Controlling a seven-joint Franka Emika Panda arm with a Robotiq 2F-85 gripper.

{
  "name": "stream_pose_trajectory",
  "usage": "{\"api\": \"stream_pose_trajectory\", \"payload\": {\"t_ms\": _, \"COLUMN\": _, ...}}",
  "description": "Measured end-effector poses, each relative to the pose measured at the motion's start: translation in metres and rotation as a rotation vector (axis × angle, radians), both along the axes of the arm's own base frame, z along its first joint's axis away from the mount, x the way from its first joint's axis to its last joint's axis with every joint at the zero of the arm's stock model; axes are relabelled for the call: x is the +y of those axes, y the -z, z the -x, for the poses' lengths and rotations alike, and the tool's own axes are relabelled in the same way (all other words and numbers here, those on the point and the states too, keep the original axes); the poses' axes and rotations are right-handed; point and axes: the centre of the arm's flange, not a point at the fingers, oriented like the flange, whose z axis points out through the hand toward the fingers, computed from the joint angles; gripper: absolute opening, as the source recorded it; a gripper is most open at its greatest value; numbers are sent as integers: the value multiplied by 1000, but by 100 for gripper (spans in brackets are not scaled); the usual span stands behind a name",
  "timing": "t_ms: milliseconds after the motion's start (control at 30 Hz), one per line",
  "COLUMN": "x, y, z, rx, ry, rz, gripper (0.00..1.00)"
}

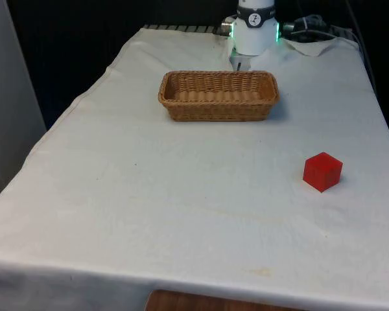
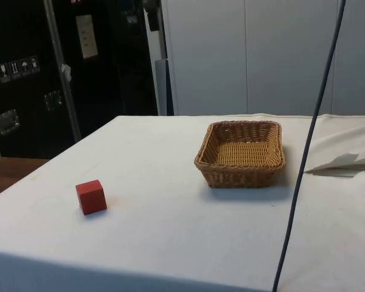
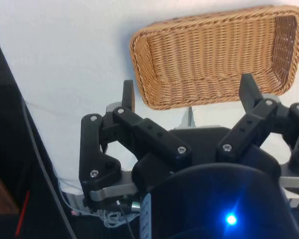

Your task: Pick up the cube and place it into the basket.

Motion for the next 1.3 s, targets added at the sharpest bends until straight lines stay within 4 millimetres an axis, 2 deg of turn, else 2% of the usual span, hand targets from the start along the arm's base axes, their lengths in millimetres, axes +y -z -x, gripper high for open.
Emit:
{"api": "stream_pose_trajectory", "payload": {"t_ms": 867, "x": 55, "y": -2, "z": -34, "rx": -62, "ry": -13, "rz": 68, "gripper": 100}}
{"api": "stream_pose_trajectory", "payload": {"t_ms": 1300, "x": 77, "y": 11, "z": -53, "rx": -124, "ry": -45, "rz": 65, "gripper": 100}}
